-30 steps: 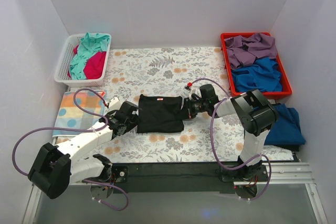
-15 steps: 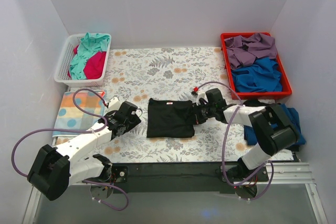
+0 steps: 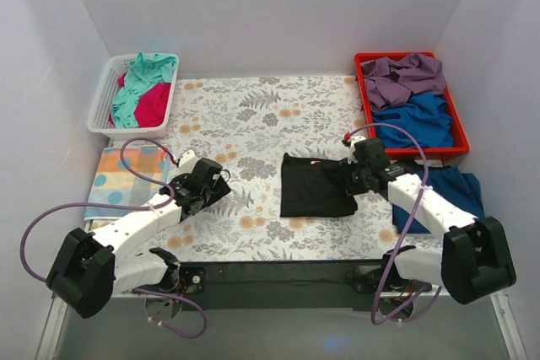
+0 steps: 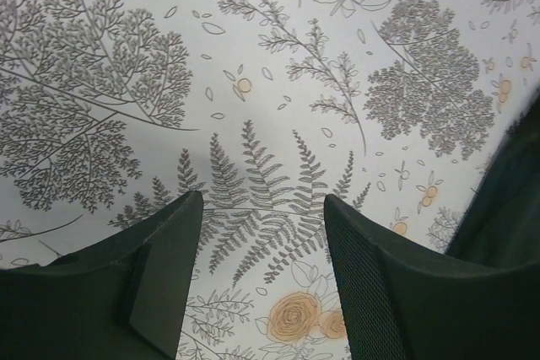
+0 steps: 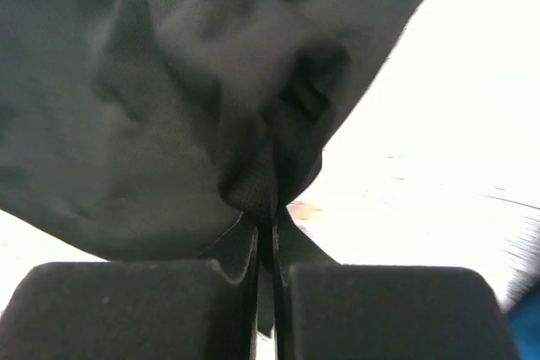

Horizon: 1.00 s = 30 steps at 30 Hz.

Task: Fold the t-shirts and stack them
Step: Put the neatly folded tshirt into the corner of the board with the right arm

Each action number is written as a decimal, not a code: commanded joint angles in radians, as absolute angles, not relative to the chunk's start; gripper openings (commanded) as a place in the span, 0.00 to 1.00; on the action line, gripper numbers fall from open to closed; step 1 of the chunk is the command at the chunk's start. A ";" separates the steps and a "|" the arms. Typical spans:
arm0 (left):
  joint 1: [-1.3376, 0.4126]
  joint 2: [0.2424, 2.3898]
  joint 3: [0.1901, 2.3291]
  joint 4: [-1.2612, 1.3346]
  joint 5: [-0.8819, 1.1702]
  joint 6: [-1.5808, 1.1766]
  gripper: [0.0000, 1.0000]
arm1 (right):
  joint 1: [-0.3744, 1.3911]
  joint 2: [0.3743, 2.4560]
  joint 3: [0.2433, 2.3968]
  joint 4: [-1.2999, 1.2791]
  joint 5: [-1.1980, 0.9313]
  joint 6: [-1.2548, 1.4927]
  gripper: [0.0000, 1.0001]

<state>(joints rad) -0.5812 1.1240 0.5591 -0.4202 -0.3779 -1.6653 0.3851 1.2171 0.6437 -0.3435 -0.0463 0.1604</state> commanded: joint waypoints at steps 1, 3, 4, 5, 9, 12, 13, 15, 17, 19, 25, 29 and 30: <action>-0.575 1.115 0.604 -0.351 -0.348 -1.628 0.58 | 0.348 1.177 0.846 -0.540 0.158 0.129 0.01; -0.575 1.115 0.607 -0.341 -0.341 -1.623 0.58 | 0.328 1.177 0.899 -0.624 0.227 0.109 0.01; -0.575 1.120 0.610 -0.330 -0.339 -1.618 0.57 | 0.309 1.172 0.917 -0.647 0.250 0.082 0.01; -0.575 1.120 0.615 -0.327 -0.334 -1.617 0.58 | 0.296 1.167 0.952 -0.672 0.291 0.068 0.01; -0.577 1.126 0.620 -0.302 -0.331 -1.599 0.58 | 0.233 1.150 0.999 -0.771 0.365 0.054 0.01; -0.575 1.140 0.629 -0.290 -0.330 -1.577 0.58 | 0.177 1.152 1.009 -0.833 0.440 0.025 0.01; -0.577 1.144 0.630 -0.287 -0.330 -1.569 0.58 | 0.170 1.143 1.008 -0.834 0.443 0.028 0.01; -0.575 1.160 0.630 -0.272 -0.321 -1.562 0.58 | 0.146 1.121 1.022 -0.863 0.436 0.037 0.01; -0.575 1.167 0.630 -0.259 -0.308 -1.549 0.58 | 0.117 1.117 1.046 -0.902 0.471 0.028 0.01; -0.577 1.183 0.634 -0.244 -0.285 -1.536 0.57 | 0.089 1.123 1.098 -0.936 0.518 0.031 0.01; -0.575 1.172 0.632 -0.212 -0.242 -1.511 0.57 | 0.009 1.167 1.112 -0.950 0.567 0.023 0.01; -0.575 1.166 0.640 -0.213 -0.219 -1.496 0.58 | -0.044 1.219 1.106 -0.946 0.598 0.025 0.01; -0.575 1.161 0.640 -0.210 -0.218 -1.496 0.57 | -0.060 1.226 1.104 -0.945 0.606 0.025 0.01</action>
<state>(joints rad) -0.5797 1.1904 0.6044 -0.2310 -0.2466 -1.5280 -0.0139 1.1893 1.0760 -0.9360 0.5331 0.0338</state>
